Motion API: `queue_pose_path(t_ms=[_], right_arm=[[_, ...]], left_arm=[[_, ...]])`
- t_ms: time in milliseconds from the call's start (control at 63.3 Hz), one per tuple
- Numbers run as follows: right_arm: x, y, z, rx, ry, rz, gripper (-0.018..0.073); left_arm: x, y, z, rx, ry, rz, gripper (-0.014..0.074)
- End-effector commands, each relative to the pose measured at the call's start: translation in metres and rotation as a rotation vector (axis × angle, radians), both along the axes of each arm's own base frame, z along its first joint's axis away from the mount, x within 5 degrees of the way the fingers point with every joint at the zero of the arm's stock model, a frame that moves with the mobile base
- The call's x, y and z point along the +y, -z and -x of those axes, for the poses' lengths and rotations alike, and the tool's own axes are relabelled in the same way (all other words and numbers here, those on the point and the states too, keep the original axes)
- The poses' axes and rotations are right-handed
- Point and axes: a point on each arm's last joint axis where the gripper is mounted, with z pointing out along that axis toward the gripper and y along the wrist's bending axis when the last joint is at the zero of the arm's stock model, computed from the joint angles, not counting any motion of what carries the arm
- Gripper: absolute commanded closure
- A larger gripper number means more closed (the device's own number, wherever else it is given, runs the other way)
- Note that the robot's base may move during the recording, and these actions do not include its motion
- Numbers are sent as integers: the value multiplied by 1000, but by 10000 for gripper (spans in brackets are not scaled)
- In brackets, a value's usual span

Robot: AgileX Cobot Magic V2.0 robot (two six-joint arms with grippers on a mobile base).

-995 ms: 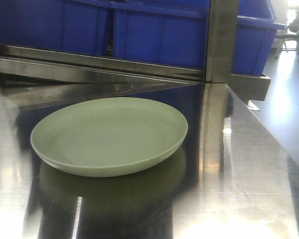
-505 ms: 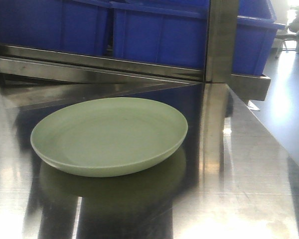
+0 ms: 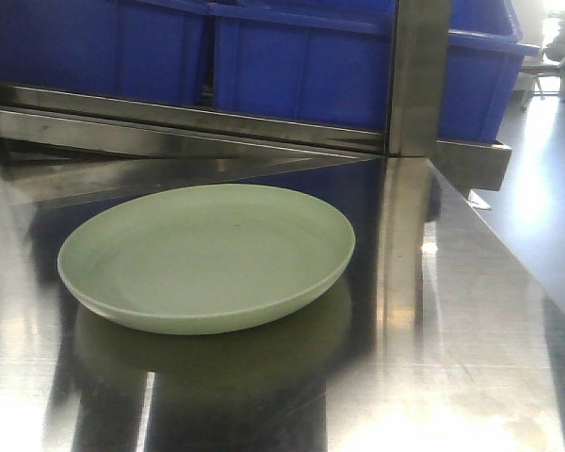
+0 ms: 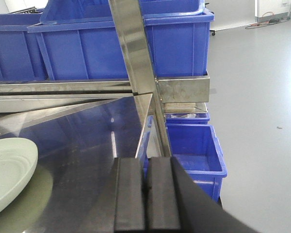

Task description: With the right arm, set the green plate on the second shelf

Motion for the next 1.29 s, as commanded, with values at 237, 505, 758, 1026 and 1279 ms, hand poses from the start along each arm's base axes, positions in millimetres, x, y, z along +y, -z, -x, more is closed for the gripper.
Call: queue_pose_path(t_ms=[237,505,758,1026,1279], right_arm=[[-1,-11,2,-107,14,-3,505],[-1,-11,2,-106,14,-3,505],[-1,-9,2,-84,11,-1,505],[-1,-9,2,-86,11,-5,505],[-1,-12,0,-75,11,-48,505]], left_arm=[[-1,8,-1,-42,17,6,472],[-1,8,-1,-42,17,6,472],[-1,8,-1,-42,17,6,472],[-1,8,-1,-42,17,6,472],[-1,8,-1,-42,17,6,472]])
